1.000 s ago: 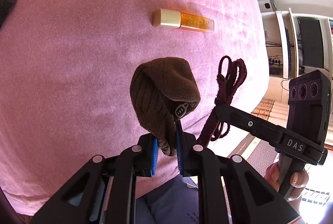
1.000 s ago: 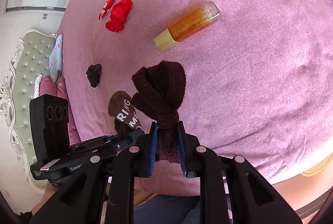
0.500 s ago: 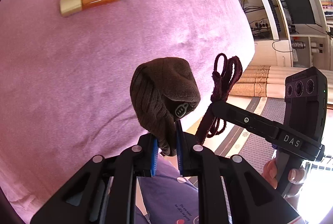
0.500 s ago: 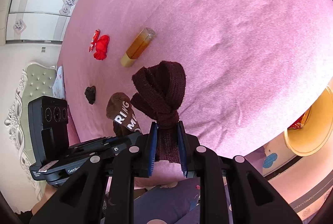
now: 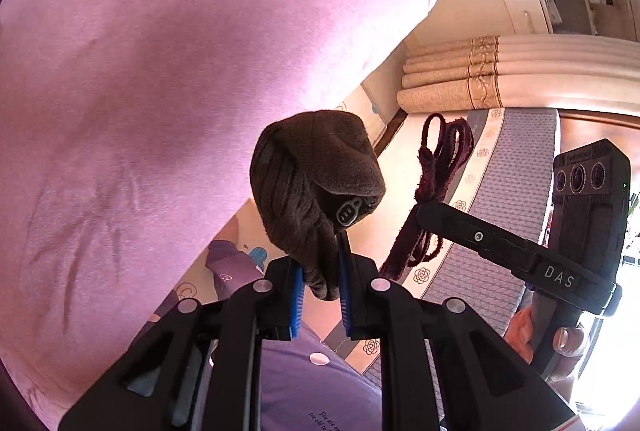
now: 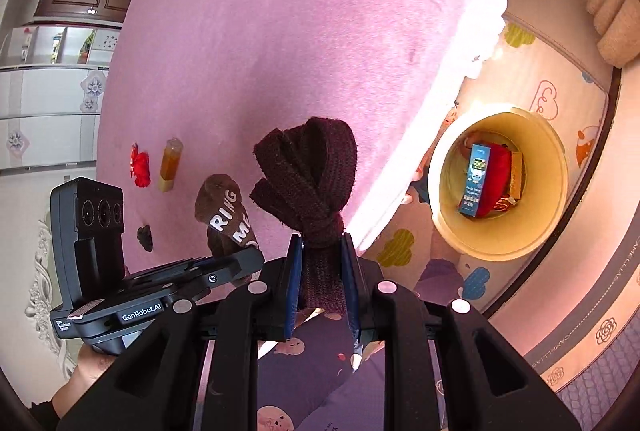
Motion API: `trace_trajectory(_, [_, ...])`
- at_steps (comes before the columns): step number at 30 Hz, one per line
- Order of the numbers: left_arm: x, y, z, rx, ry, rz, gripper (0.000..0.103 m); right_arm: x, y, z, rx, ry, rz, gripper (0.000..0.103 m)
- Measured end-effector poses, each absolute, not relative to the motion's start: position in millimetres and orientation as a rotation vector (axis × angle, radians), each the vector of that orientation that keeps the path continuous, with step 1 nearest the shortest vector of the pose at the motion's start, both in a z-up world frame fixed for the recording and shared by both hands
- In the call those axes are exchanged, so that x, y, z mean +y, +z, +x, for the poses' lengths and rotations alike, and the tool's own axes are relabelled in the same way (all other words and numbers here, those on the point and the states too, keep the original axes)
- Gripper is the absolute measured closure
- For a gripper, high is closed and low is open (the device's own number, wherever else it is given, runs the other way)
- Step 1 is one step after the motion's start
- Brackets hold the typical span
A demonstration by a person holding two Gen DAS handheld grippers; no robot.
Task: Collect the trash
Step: 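Carry beanie and maroon cord to the yellow bucket and open both tools, then move both tools back over the bed toward the amber bottle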
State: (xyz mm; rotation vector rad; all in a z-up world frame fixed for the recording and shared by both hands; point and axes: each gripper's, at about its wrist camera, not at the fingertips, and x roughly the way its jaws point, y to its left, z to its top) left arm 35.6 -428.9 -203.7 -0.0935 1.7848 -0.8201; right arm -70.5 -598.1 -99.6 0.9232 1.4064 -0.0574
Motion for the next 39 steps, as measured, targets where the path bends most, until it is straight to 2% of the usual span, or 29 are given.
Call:
trace_trajectory(9, [-529.3, -230.7, -21.2, 1.854, -0.927, 0.062, 0.088, -681.0, -127.3, -141.2, 1.392, -0.213, 1.03, 0.083])
trace_trajectory(15, [-563.3, -237.3, -43.9, 1.852, -1.01, 0.136, 0.087, -712.9, -137.9, -166.6, 1.372, -0.25, 1.072, 0.083])
trace_trajectory(17, [-569.2, -236.6, -50.2, 1.845, -1.038, 0.159, 0.078, -722.0, -139.9, -172.8, 1.36, -0.262, 1.098, 0.08])
trace_trajectory(19, [-573.1, -239.2, -54.5, 1.857, -1.051, 0.174, 0.047, -731.3, -142.4, -179.4, 1.357, -0.278, 1.111, 0.072])
trace_trajectory(21, [-573.2, -240.4, -57.5, 1.86, -1.043, 0.191, 0.038, -735.8, -142.6, -184.6, 1.356, -0.297, 1.127, 0.067])
trace_trajectory(30, [-557.2, -242.8, -53.4, 1.857, -1.003, 0.21, 0.037, -735.1, -139.1, -180.2, 1.336, -0.29, 1.166, 0.067])
trace_trajectory(39, [-504.3, -224.9, -20.0, 1.808, -0.95, 0.092, 0.037, -698.8, -125.6, -129.7, 1.366, -0.204, 1.082, 0.067])
